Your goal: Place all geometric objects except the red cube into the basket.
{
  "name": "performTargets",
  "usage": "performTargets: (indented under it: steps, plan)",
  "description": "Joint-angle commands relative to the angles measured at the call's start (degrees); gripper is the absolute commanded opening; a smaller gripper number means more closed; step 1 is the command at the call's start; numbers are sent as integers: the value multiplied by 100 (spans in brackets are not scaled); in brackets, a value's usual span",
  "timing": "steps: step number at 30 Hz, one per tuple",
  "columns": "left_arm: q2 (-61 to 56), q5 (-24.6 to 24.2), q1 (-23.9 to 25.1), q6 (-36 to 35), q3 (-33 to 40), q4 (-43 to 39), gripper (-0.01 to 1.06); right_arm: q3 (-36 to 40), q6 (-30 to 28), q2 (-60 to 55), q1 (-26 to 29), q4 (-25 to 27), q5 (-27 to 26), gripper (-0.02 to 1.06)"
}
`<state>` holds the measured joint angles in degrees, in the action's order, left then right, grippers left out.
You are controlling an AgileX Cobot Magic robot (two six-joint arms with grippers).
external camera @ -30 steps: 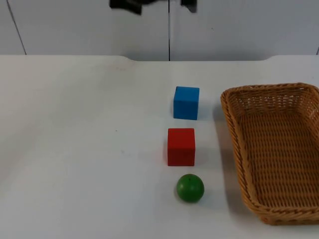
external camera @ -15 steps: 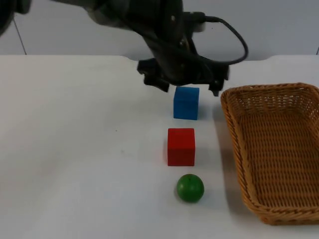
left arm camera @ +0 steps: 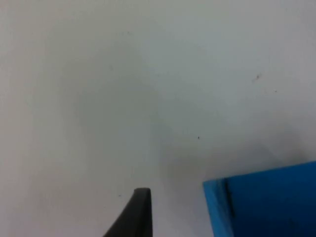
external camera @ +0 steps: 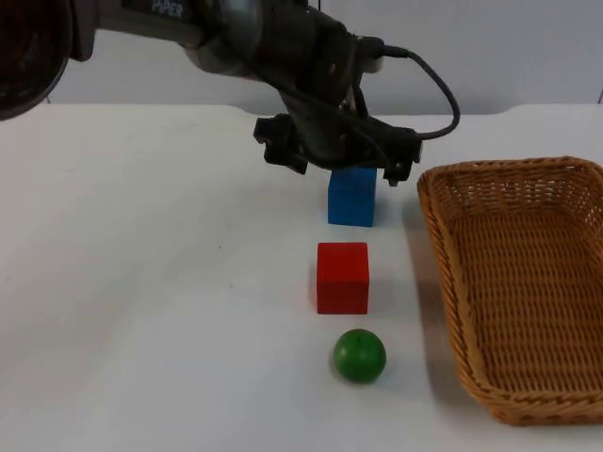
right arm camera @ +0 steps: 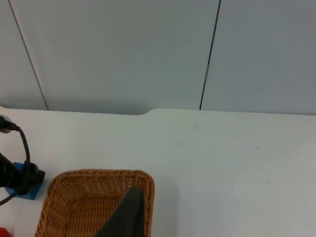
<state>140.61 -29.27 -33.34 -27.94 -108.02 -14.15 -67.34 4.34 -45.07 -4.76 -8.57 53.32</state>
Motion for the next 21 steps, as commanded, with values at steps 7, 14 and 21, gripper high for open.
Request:
performTargets:
  steps: [7,14,21]
  plan:
    - [234,10,7,-157,-24,30,104,-23,-75,1,3,-174,-74,103]
    - [229,-81,7,-188,-24,45,9,-23,-75,1,3,-313,-74,103]
    - [-251,-455,-5,-44,-24,-38,1,-23,-75,1,3,-307,-85,103]
